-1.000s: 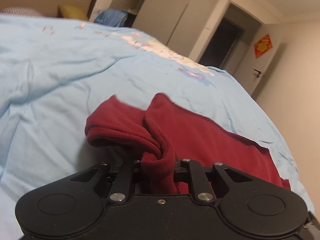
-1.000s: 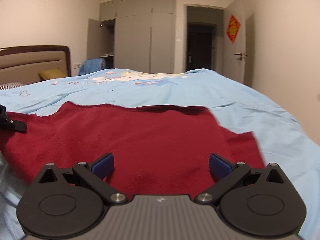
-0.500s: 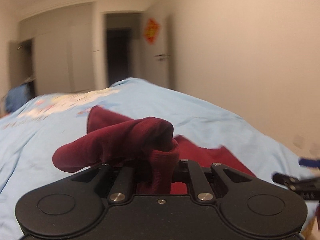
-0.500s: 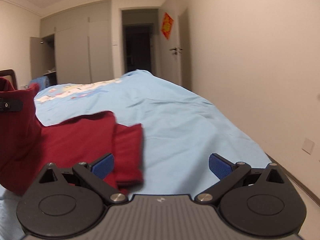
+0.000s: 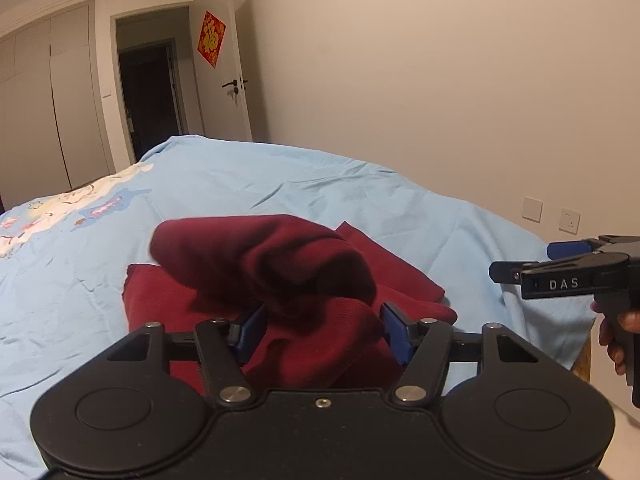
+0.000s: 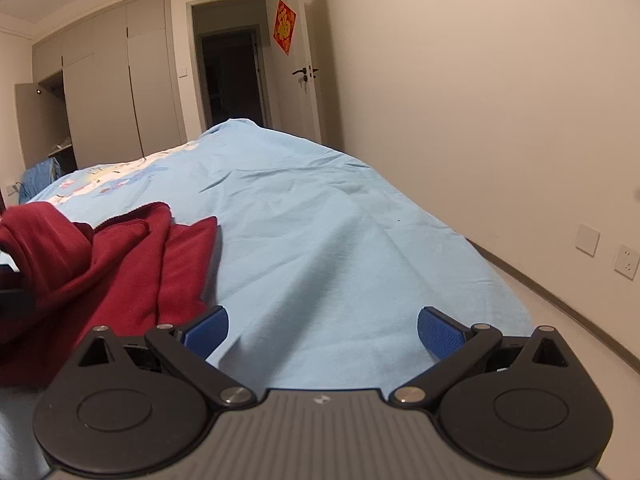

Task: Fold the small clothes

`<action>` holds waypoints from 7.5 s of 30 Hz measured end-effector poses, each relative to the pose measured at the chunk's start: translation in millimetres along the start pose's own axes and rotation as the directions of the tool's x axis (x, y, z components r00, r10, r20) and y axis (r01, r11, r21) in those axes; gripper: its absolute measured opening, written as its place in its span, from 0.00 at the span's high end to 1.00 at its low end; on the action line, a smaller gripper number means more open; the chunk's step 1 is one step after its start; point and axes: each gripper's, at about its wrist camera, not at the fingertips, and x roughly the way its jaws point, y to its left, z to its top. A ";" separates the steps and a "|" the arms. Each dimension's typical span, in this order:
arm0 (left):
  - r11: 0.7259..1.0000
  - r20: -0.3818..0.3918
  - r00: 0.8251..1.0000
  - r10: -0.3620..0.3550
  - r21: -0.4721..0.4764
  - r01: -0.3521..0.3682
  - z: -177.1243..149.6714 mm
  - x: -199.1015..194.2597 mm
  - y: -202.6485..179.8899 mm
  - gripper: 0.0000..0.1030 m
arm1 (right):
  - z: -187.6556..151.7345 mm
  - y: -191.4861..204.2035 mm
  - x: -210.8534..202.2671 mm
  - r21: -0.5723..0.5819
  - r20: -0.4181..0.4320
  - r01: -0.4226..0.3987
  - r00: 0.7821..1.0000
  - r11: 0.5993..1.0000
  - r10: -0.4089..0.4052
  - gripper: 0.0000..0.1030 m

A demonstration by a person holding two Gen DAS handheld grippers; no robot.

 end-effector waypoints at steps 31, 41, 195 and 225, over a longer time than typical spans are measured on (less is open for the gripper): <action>0.995 -0.015 0.996 0.088 0.040 -0.087 -34.1 -12.2 -8.7 0.65 | 58.0 85.8 74.7 0.238 -0.106 -0.512 0.831 0.825 0.546 0.17; 0.994 0.035 0.994 0.103 0.022 -0.104 -29.2 -12.6 -14.9 0.92 | 48.8 74.7 90.7 0.314 -0.091 -0.461 0.855 0.830 0.510 0.80; 0.835 -0.260 0.953 0.155 -0.481 -0.267 -37.8 17.6 66.8 0.01 | 30.5 64.5 116.6 0.052 -0.042 -0.417 0.907 0.908 0.419 0.75; 0.663 -0.119 0.981 -0.153 -0.748 0.013 -40.3 91.9 149.7 0.61 | 26.7 60.7 118.0 0.074 -0.029 -0.425 0.903 0.902 0.428 0.74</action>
